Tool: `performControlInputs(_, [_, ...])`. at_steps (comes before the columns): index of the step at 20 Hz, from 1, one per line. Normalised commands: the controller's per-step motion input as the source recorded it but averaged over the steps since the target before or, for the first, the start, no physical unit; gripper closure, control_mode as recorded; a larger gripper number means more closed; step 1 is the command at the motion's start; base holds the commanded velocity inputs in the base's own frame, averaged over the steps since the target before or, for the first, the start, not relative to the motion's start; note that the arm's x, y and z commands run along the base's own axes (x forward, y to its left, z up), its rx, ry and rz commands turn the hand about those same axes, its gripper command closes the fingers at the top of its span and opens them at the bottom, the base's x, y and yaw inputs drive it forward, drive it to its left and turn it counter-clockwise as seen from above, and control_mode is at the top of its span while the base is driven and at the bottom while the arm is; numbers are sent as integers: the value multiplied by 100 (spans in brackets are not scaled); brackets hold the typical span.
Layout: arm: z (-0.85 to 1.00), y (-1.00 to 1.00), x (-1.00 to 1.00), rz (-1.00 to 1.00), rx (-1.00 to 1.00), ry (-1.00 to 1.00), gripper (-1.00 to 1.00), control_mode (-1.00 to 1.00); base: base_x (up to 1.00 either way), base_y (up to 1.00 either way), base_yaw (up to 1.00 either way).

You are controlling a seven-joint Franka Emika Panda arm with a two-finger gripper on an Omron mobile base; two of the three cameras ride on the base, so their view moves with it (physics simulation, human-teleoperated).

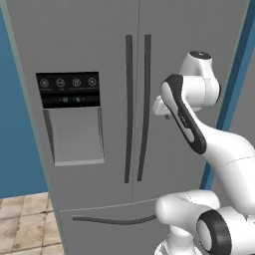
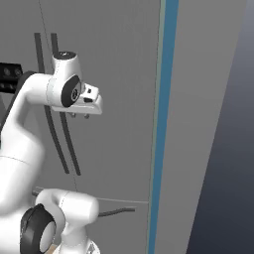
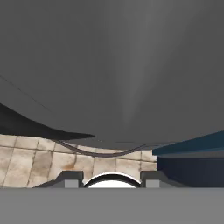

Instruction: Take the lemon wedge from the fridge and place it on the plate with fish on the dining counter.

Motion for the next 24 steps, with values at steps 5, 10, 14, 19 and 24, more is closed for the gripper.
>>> performControlInputs(5, [-4,24,-8,-1,-3,-5,-100,-100,0,0,0])
performControlInputs(10, [0,6,0,0,0,0,-100,-100,0,0,0])
performControlInputs(14, [0,0,0,0,0,0,-100,-100,0,0,0])
performControlInputs(19, [0,18,-11,1,0,-4,-100,100,-3,16,0])
performControlInputs(24, [0,0,0,0,0,0,-100,100,-43,43,0])
